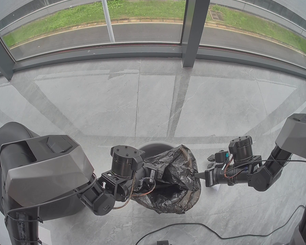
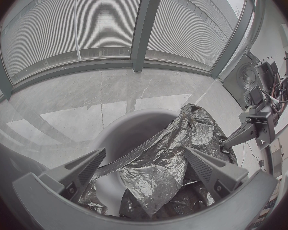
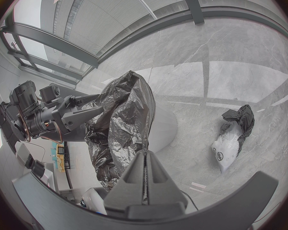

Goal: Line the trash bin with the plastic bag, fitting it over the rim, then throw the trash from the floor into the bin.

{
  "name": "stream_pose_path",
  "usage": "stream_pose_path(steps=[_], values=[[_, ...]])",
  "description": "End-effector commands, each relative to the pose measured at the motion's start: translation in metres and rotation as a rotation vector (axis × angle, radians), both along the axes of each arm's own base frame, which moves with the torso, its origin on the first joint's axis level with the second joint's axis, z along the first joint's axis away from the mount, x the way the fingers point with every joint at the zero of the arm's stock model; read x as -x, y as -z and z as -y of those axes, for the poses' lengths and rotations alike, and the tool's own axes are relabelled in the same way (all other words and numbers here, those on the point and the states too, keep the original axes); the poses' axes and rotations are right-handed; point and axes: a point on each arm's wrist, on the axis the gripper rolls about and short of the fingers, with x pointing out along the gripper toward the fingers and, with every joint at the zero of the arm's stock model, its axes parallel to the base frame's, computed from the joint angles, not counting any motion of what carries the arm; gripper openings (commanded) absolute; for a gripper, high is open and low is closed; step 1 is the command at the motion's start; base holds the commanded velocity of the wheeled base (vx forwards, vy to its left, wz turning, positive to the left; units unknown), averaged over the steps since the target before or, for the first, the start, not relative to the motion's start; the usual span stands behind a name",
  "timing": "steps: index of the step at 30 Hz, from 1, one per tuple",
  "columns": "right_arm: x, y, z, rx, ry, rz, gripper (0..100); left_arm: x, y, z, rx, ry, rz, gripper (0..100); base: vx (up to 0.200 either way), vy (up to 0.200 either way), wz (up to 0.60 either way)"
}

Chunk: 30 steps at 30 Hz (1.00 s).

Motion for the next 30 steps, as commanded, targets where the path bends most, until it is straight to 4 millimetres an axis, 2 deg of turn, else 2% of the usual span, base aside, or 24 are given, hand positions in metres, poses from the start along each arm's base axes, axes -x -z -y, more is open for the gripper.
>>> stream_pose_path(steps=[1, 2, 3, 20, 30], values=[[0.000, 0.000, 0.000, 0.000, -0.001, -0.002, 0, -0.001, 0.005, 0.001, -0.006, -0.002, -0.008, 100, 0.000, 0.000, 0.00], [0.000, 0.000, 0.000, 0.000, -0.001, -0.002, 0, -0.002, 0.006, 0.001, -0.008, -0.002, -0.011, 100, 0.000, 0.000, 0.00], [0.000, 0.000, 0.000, 0.000, -0.001, -0.002, 0, -0.002, 0.008, 0.001, -0.010, 0.000, -0.013, 0, 0.000, 0.000, 0.00], [0.000, 0.000, 0.000, -0.001, 0.000, -0.001, 0, -0.008, 0.004, 0.004, 0.013, -0.010, 0.004, 0, 0.000, 0.000, 0.00], [0.002, -0.007, 0.000, -0.008, -0.002, 0.017, 0, -0.005, -0.031, -0.003, 0.062, -0.038, 0.075, 0, 0.000, 0.000, 0.00]])
